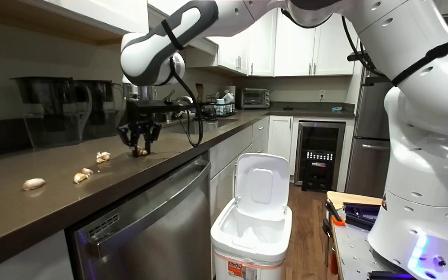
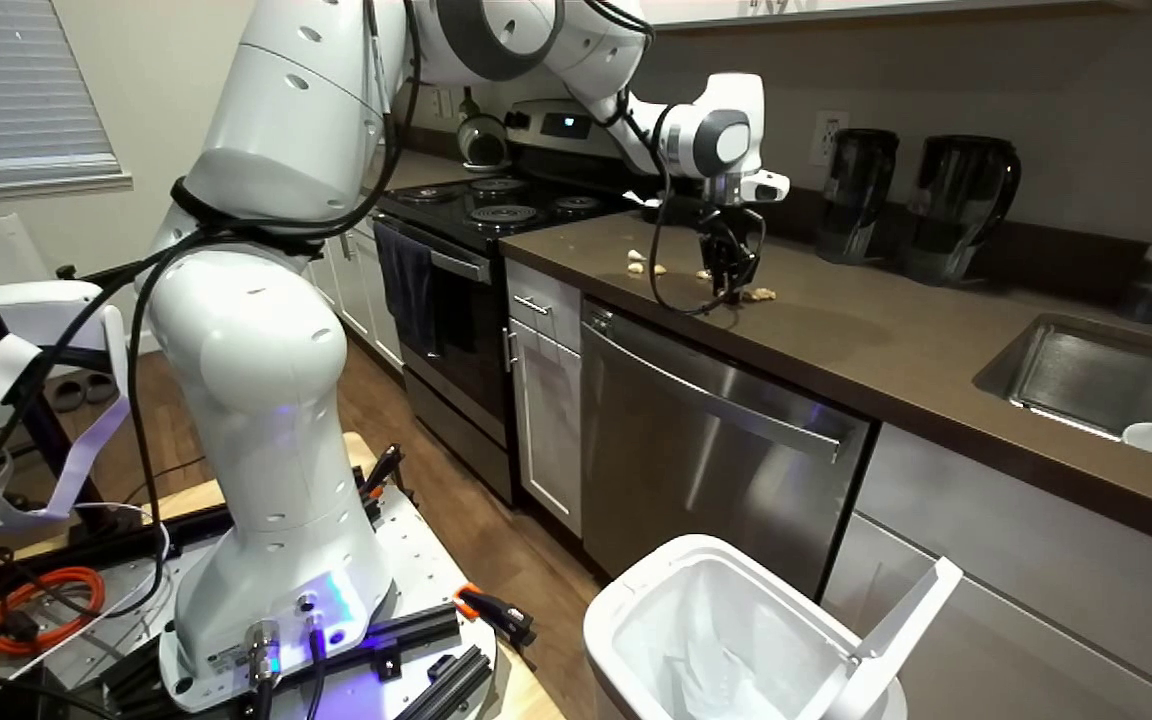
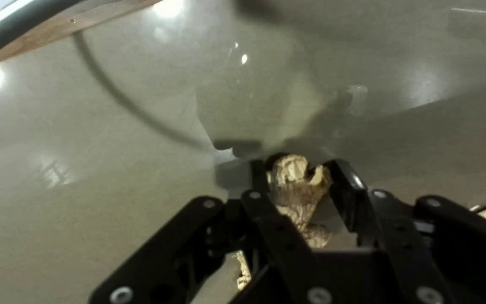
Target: Put one of the garlic cloves in the bin
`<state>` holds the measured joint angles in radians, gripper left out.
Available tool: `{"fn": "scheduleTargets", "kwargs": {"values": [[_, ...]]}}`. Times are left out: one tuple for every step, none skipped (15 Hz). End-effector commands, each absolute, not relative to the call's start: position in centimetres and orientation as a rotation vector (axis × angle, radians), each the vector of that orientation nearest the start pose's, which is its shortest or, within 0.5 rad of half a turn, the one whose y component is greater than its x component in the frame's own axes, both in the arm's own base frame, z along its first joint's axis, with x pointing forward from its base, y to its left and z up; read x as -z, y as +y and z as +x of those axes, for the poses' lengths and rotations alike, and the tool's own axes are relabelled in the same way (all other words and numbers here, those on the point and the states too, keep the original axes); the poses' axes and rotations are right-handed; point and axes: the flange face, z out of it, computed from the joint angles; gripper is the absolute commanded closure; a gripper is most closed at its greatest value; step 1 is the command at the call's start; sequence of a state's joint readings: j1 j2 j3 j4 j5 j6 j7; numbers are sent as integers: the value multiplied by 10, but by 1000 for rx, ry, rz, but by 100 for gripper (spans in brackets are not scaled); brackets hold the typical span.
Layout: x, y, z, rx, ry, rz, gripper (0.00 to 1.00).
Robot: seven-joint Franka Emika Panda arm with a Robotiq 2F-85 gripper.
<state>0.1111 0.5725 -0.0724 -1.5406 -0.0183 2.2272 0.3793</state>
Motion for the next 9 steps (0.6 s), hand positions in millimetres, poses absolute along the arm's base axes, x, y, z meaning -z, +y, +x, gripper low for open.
{"fn": "scheduleTargets", "kwargs": {"values": [[-339, 39, 710, 281, 471, -3166, 87], [-342, 40, 707, 285, 453, -3170, 92], [-345, 41, 704, 285, 436, -3173, 95], [-351, 42, 696, 273, 418, -3170, 93], [-356, 43, 690, 270, 407, -3169, 94], [-364, 42, 678, 265, 395, -3167, 93], [-370, 40, 667, 259, 393, -3167, 93], [-377, 38, 649, 244, 383, -3160, 93], [-383, 36, 638, 234, 376, -3153, 93]]}}
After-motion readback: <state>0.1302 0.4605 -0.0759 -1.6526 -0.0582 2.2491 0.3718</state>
